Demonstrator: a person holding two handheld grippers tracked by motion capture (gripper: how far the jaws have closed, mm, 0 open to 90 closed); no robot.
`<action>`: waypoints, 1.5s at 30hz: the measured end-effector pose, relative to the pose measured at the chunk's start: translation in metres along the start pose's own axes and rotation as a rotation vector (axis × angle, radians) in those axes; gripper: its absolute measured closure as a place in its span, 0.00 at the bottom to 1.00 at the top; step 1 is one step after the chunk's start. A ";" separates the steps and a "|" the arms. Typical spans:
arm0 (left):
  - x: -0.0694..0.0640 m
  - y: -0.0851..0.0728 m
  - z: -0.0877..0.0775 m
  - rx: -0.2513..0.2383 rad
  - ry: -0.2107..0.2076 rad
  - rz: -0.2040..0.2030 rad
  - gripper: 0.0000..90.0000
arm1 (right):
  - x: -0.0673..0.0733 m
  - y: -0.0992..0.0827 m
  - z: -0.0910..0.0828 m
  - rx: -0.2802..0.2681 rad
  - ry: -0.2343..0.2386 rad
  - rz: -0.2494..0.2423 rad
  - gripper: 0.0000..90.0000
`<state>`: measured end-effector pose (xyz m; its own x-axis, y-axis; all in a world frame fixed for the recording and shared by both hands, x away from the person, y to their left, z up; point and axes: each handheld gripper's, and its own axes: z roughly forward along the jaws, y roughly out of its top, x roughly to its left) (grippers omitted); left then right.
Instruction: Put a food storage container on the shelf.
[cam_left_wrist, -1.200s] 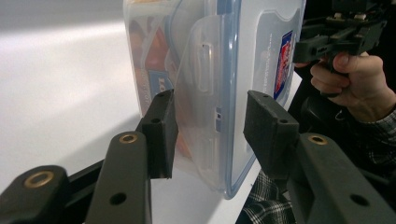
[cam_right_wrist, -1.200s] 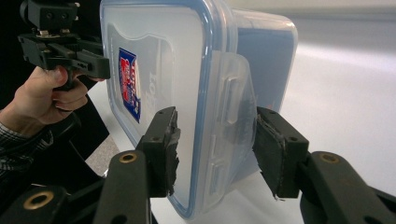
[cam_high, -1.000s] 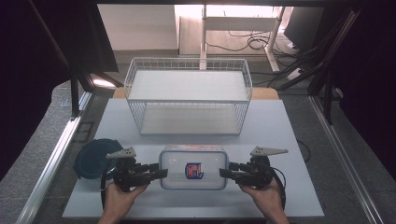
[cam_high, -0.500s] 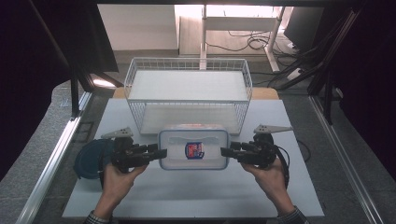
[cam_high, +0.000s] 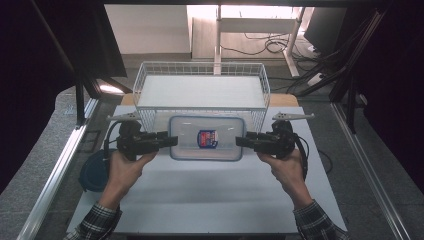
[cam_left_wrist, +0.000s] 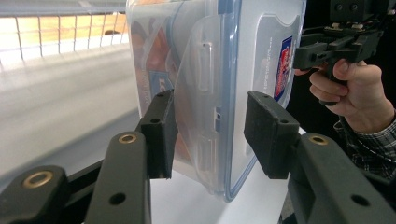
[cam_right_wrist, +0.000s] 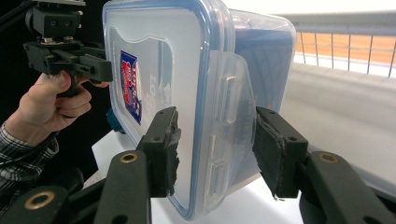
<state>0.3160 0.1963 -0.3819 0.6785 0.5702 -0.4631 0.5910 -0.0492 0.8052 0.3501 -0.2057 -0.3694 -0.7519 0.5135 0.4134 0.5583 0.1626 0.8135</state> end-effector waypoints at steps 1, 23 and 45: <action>0.001 0.003 0.000 -0.003 0.000 -0.002 0.61 | -0.001 0.003 0.001 0.000 0.002 -0.003 0.57; 0.026 0.080 -0.006 -0.047 0.012 -0.022 0.61 | -0.021 0.081 0.016 -0.041 0.015 -0.012 0.57; 0.059 0.118 0.016 -0.060 0.020 -0.092 0.60 | -0.053 0.125 0.030 -0.050 -0.012 0.042 0.57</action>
<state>0.4332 0.2107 -0.3200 0.6131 0.5866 -0.5292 0.6229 0.0530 0.7805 0.4703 -0.1872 -0.3022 -0.7241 0.5288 0.4427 0.5705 0.0984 0.8154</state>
